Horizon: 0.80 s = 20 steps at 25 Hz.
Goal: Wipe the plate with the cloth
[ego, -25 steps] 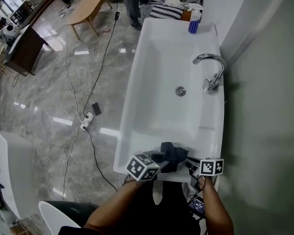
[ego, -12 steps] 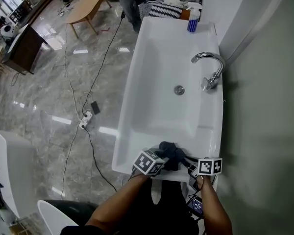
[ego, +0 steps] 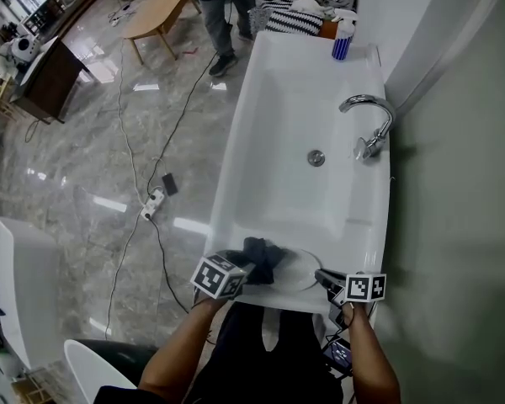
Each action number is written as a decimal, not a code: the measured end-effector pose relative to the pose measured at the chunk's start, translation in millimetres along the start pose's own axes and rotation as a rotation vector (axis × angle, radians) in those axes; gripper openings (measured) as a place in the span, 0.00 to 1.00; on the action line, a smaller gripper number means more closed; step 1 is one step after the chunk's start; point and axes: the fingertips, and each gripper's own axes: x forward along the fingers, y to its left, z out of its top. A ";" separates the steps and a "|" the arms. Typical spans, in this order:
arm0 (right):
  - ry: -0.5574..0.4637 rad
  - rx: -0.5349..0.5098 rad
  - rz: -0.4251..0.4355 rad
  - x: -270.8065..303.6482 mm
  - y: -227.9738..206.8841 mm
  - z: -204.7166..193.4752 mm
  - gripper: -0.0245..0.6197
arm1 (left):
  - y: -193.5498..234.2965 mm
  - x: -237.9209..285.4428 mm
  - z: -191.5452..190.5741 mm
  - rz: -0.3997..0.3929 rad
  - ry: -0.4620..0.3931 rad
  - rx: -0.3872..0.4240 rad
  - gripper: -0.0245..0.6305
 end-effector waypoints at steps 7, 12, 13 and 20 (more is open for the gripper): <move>-0.007 -0.010 0.008 -0.1 1.3 1.1 0.07 | -73.1 21.7 33.3 -0.138 -0.051 0.107 0.10; -0.009 -0.020 0.010 -0.5 3.1 -0.3 0.07 | -131.3 80.8 33.9 -0.266 0.005 0.167 0.10; -0.006 -0.023 0.009 -0.7 2.5 -0.2 0.07 | -129.8 88.7 29.2 -0.264 0.023 0.163 0.10; 0.004 -0.031 -0.015 -2.0 -1.2 -0.1 0.07 | -84.7 78.2 9.9 -0.182 0.058 0.107 0.10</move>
